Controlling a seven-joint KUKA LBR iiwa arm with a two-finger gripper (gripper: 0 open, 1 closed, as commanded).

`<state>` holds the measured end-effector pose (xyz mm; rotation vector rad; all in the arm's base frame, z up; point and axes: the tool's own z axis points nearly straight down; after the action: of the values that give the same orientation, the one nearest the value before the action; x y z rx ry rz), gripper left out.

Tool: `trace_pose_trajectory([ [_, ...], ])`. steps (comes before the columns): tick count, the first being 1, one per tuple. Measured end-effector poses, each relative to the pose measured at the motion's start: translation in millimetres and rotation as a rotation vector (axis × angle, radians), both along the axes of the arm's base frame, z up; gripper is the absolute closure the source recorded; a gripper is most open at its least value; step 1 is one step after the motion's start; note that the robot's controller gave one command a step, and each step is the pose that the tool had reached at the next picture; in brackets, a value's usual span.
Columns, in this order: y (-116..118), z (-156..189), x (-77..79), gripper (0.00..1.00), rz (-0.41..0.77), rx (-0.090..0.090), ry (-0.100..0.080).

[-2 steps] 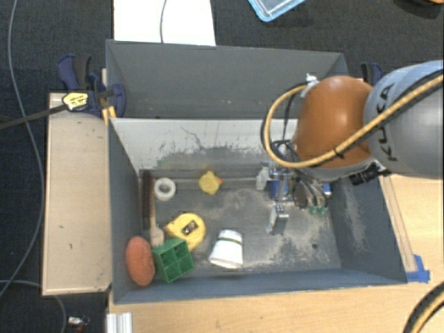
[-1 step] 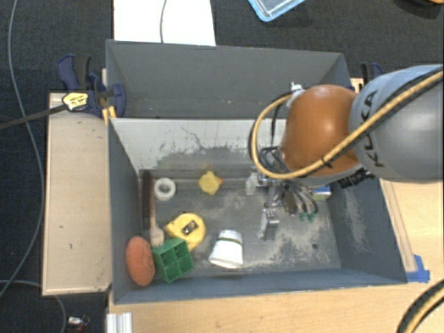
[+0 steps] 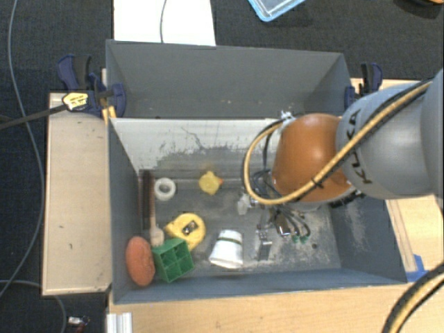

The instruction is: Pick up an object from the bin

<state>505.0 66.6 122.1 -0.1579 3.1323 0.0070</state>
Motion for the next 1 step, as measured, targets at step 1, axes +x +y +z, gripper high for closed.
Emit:
trace_pose_trajectory([
  [1,17.7,-35.4,-14.2,0.00,0.142,-0.004,-0.003],
])
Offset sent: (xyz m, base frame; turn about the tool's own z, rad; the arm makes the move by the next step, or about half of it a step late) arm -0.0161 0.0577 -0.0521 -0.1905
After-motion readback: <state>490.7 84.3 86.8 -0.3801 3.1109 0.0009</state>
